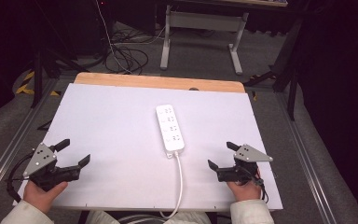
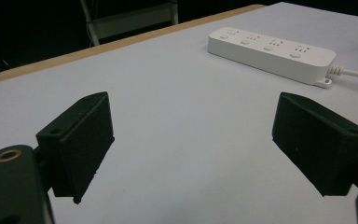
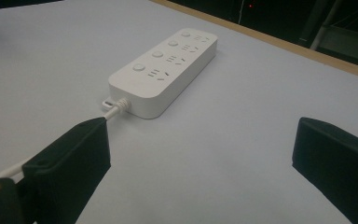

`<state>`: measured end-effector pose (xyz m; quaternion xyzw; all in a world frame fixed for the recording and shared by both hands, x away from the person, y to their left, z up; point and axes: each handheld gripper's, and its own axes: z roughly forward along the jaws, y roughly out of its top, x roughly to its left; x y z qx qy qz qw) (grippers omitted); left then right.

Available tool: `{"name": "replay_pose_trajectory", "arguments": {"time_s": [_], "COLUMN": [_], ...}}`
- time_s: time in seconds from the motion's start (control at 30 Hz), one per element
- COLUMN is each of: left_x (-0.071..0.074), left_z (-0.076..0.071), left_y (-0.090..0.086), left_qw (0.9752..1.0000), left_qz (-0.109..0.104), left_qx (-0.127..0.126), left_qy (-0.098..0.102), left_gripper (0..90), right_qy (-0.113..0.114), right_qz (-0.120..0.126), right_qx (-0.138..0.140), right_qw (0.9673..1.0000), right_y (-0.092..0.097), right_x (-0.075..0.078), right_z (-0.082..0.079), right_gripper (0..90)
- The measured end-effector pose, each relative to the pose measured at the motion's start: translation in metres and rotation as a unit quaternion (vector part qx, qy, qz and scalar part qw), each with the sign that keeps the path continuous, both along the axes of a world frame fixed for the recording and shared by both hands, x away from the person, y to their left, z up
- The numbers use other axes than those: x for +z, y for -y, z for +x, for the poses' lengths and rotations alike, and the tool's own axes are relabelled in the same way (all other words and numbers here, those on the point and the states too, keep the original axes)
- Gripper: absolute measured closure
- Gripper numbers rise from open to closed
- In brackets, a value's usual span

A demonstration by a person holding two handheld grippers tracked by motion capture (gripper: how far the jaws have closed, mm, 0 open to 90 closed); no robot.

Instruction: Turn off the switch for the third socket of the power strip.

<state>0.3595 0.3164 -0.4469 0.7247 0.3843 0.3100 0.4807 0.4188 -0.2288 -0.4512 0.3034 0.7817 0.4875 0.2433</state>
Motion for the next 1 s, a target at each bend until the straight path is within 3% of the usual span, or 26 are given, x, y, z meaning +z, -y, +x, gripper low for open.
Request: {"name": "replay_pose_trajectory", "arguments": {"time_s": [0.33,0.5,0.73,1.0], "left_x": [-0.0004,-0.0004,0.0020,0.0039], "left_z": [-0.0009,-0.0021,-0.0029,-0.0048], "left_y": [-0.0006,0.0025,0.0003,0.0005], "left_qw": [1.0000,0.9994,0.9999,1.0000], "left_qz": [0.001,0.028,0.003,0.005], "left_qx": [0.000,0.019,0.009,0.006], "left_qy": [0.008,0.009,0.005,0.004], "left_gripper": [12.0,12.7,13.2,13.4], "right_qy": [0.002,-0.002,-0.014,-0.031], "right_qz": [0.001,-0.004,-0.004,0.001], "right_qx": [-0.004,0.001,0.003,0.011], "right_qw": [1.0000,1.0000,0.9999,0.9995], "right_y": [-0.0008,-0.0029,-0.0054,-0.0078], "right_x": [0.0022,0.0029,0.0036,0.0088], "right_z": [-0.0015,-0.0028,-0.0032,0.0027], "right_gripper": [8.1,12.2,19.0,20.3]}}
